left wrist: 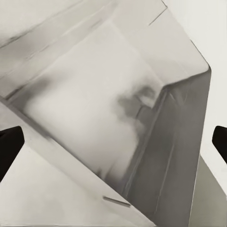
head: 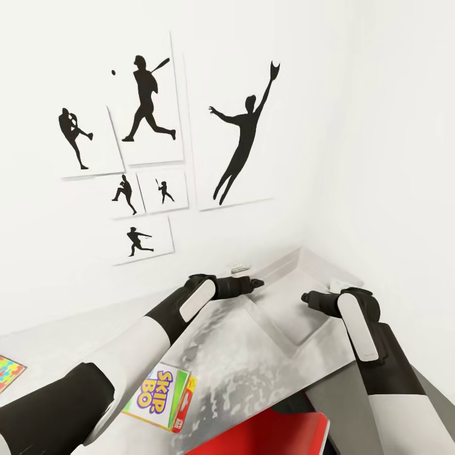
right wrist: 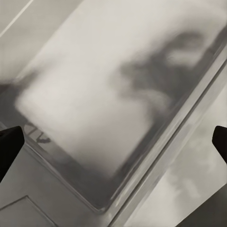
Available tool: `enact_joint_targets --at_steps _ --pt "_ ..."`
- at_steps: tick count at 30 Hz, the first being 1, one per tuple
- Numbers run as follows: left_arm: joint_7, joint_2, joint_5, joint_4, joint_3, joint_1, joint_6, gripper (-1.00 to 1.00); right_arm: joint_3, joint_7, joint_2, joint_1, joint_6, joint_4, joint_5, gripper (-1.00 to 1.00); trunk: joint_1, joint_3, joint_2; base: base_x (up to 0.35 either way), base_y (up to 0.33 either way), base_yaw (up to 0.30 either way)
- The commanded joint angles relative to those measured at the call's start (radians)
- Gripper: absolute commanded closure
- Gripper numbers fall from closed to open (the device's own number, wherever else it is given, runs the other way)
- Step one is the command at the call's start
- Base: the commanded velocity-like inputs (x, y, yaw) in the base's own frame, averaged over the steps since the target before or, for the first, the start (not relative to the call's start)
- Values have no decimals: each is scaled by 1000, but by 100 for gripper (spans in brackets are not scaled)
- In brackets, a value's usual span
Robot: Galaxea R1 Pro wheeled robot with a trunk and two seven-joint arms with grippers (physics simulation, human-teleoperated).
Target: Put all the toys in the child's room - the three board games (two on the bed and one on the table), the two jigsaw puzzles on the table, and the tennis ball on the table - inside the toy box on the table in the child's room.
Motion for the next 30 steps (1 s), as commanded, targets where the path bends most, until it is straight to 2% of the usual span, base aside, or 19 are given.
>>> enact_joint_targets --at_steps 1,8,14,17,22,30 --pt "7 0 3 0 -1 -1 3 -100 0 -10 0 -1 3 -1 -10 -100 1 -2 -2 0 0 0" --pt "83 0 20 0 11 -1 8 -100 0 -9 0 -1 3 0 -11 -100 1 -2 -2 0 0 0" --pt "127 0 87 0 52 -1 11 -100 0 -8 0 -1 3 0 -11 -100 1 -2 -2 0 0 0" --pt "160 0 102 0 59 -1 11 -100 0 -7 0 -1 3 0 -11 -100 1 -2 -2 0 0 0" --pt "212 0 112 0 62 -1 9 -100 0 -7 -1 -1 3 1 -10 -100 1 -2 -2 0 0 0" --pt "239 0 117 3 63 -1 4 -100 -1 -7 -1 -1 3 11 -10 -100 1 -2 -2 0 0 0"
